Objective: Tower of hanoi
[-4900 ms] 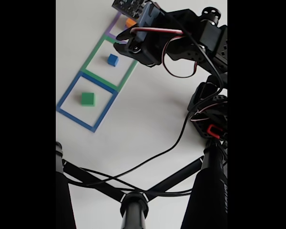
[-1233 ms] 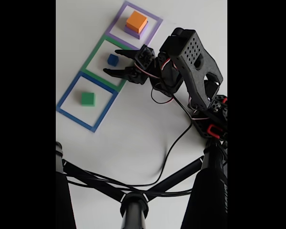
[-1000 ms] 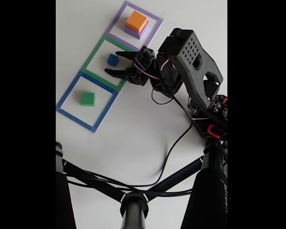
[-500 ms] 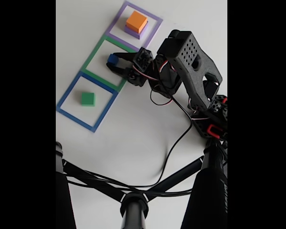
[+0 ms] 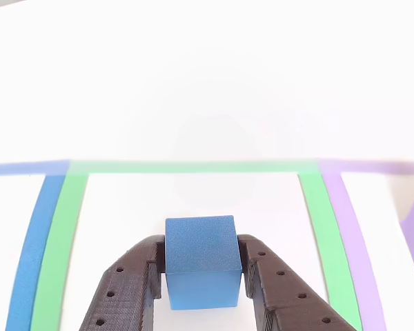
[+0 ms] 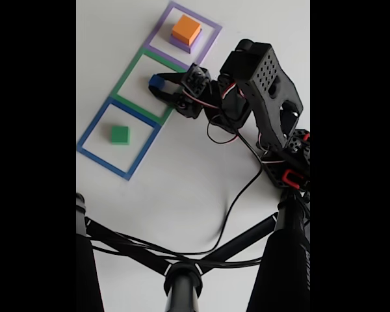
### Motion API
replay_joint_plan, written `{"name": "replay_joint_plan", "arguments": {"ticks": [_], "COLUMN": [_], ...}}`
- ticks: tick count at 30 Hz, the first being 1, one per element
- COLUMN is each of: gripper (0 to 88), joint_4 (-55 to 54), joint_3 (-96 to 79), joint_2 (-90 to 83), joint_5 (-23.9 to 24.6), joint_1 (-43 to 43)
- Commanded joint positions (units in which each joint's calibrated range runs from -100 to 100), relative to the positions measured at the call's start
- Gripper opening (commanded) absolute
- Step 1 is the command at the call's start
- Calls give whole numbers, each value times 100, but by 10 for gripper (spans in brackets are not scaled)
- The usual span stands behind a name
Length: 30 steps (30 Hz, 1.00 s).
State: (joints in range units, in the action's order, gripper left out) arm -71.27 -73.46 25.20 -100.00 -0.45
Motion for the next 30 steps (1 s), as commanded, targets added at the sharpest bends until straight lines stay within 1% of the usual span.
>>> {"name": "replay_joint_plan", "arguments": {"ticks": [1,4,9,12,15,16,17,22,26,30], "gripper": [46,46,45,42,48,46,46,44,41,41], "joint_4": [1491,3005,6260,8090,10074,10617,11200,13362,14698,15637], "joint_3": [-345,-382,455,1464,2955,3446,3982,6091,7309,8146], "joint_2": [-2056,-3477,-5520,-6093,-6279,-6279,-6254,-6133,-6125,-6125], "joint_5": [0,0,0,0,0,85,270,879,1099,1234], "joint_1": [-108,-118,-108,-108,-118,-137,-156,-338,-578,-875]}}
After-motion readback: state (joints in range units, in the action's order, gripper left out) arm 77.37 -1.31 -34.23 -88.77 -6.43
